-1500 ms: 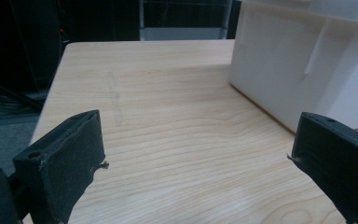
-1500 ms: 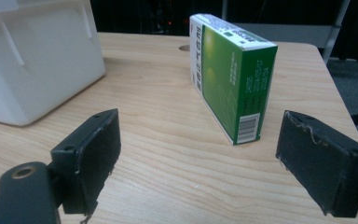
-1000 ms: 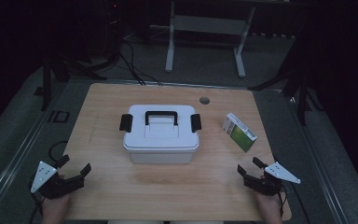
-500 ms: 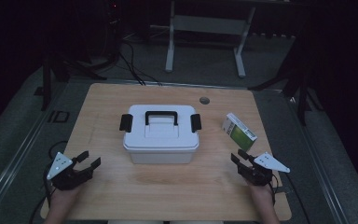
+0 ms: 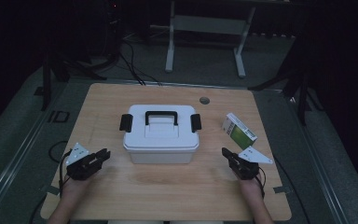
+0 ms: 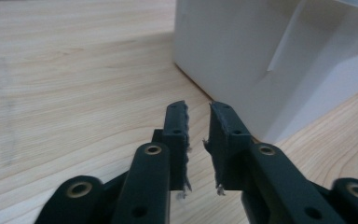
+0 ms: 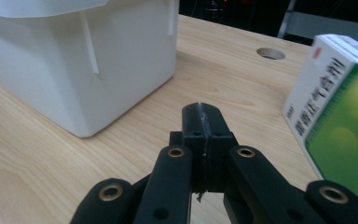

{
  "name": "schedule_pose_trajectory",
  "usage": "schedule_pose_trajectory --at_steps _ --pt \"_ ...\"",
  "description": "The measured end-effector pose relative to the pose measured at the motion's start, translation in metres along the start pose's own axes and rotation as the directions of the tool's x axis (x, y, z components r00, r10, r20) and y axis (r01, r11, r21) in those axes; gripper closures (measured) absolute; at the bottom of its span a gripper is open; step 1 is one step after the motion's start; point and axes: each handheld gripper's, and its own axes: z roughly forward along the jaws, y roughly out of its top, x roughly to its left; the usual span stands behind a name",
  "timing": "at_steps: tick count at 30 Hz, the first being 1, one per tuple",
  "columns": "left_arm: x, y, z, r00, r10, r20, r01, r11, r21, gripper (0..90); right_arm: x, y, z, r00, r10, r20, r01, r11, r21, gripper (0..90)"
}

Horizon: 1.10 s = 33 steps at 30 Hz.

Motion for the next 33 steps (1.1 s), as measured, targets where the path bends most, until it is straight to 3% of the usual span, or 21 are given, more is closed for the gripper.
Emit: schedule_pose_trajectory --at_steps 1,4,10,15,20,22,33 --pt "0.0 0.002 0.003 0.9997 -0.006 0.022 0.006 0.9999 0.01 82.5 0.003 0.002 0.007 0.9999 -0.001 -0.011 0.001 1.0 0.002 89.8" --pt "-0.001 0.007 0.012 0.9989 -0.001 0.047 0.0 0.9998 0.02 86.0 0.008 0.006 0.02 0.9993 -0.006 -0.037 0.006 1.0 0.004 89.8" --pt "-0.004 0.017 0.027 0.9984 0.018 0.053 -0.02 0.9996 0.021 89.5 0.015 0.011 0.043 0.9975 0.011 -0.069 -0.01 1.0 0.009 89.8" --pt "-0.005 0.024 0.039 0.9974 0.027 0.066 -0.028 0.9996 0.004 89.7 0.017 0.017 0.058 0.9977 0.02 -0.065 -0.02 1.0 0.012 89.8" --pt "-0.005 0.03 0.047 0.9966 0.037 0.073 -0.034 0.9987 -0.038 89.5 0.018 0.022 0.067 0.9978 0.022 -0.063 -0.021 1.0 0.004 89.8" --pt "-0.005 0.031 0.049 0.9969 0.039 0.068 -0.036 0.9982 -0.048 89.6 0.018 0.026 0.073 0.9963 0.046 -0.072 -0.047 0.999 -0.008 89.8" --pt "-0.005 0.028 0.064 0.9927 0.031 0.116 -0.027 0.999 -0.035 89.6 0.027 0.033 0.091 0.992 0.062 -0.11 -0.064 0.998 -0.013 89.8"
